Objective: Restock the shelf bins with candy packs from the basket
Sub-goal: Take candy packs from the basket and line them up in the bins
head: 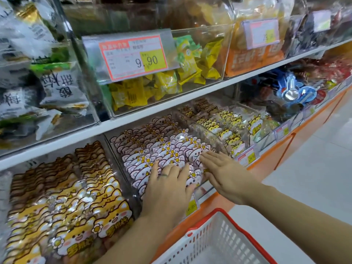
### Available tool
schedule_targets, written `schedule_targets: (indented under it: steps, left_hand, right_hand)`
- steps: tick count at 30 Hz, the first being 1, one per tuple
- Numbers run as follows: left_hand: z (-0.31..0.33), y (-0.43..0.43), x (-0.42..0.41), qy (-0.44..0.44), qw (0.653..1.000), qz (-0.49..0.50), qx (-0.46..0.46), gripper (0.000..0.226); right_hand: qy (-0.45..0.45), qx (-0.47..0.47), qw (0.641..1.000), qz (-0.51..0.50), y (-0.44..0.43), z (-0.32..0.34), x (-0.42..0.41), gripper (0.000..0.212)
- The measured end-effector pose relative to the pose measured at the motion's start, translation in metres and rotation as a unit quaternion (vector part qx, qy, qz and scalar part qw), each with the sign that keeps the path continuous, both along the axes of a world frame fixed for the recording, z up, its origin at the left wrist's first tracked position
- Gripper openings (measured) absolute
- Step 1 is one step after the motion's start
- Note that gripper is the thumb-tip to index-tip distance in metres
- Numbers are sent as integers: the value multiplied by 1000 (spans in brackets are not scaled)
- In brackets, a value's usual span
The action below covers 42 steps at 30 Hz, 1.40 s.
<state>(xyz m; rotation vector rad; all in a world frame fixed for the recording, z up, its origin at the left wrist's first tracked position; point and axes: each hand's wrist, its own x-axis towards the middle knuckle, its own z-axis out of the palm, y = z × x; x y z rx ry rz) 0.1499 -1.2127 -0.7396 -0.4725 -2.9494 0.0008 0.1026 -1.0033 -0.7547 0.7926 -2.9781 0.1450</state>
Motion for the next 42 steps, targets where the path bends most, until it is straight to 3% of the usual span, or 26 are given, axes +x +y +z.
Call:
schedule_targets:
  steps: [3,5,7,9,11,13,17,19,22,26,31,34,38,42]
  left_hand:
    - [20,14,-4,-42,998,48,-6,61]
    - [43,32,-14,-43,996,72,12,58]
    - [64,59,-27,-18,998,57,28,54]
    - [75,90,-44,-17,999,13,49,49]
    - [76,115,-63,-68,996,-6,51,50]
    - [74,135,-81,-104,994,1,26,52]
    - [64,148,-102,-156,987,32,-4,54]
    - [59,151,-104,-141,989,34,-15,53]
    - [53,155,-101,-126,992,21,-20,46]
    - [63,155,-116,-179,979,69,74,47]
    - [63,155,-114,-192,978,74,37,52]
    - [65,157,-109,-188,978,78,41,46]
    - [71,169,-103,-137,981,87,110,43]
    - [70,183,-97,-114,981,98,123,31]
  right_hand:
    - [2,-103,994,19,0,22,-1,61]
    - [78,-203,976,22,9,42,-1,47]
    - [161,-242,957,-12,31,55,-11,41]
    - [174,-195,960,-98,63,63,-35,48]
    - [90,-116,979,-141,93,69,-61,51]
    - [-13,-51,992,-114,116,74,-80,41]
    - [-40,29,996,-73,137,71,-96,42]
    - [-65,33,994,-83,138,64,-101,47]
    - [-94,53,990,-91,135,62,-110,32]
    - [-99,106,986,-82,125,70,-119,20]
    - [-184,135,973,-34,122,85,-118,36]
    - [-229,78,970,-17,139,91,-113,52]
    - [-10,-57,998,-34,159,81,-100,51]
    - [34,-109,992,-59,160,77,-96,36]
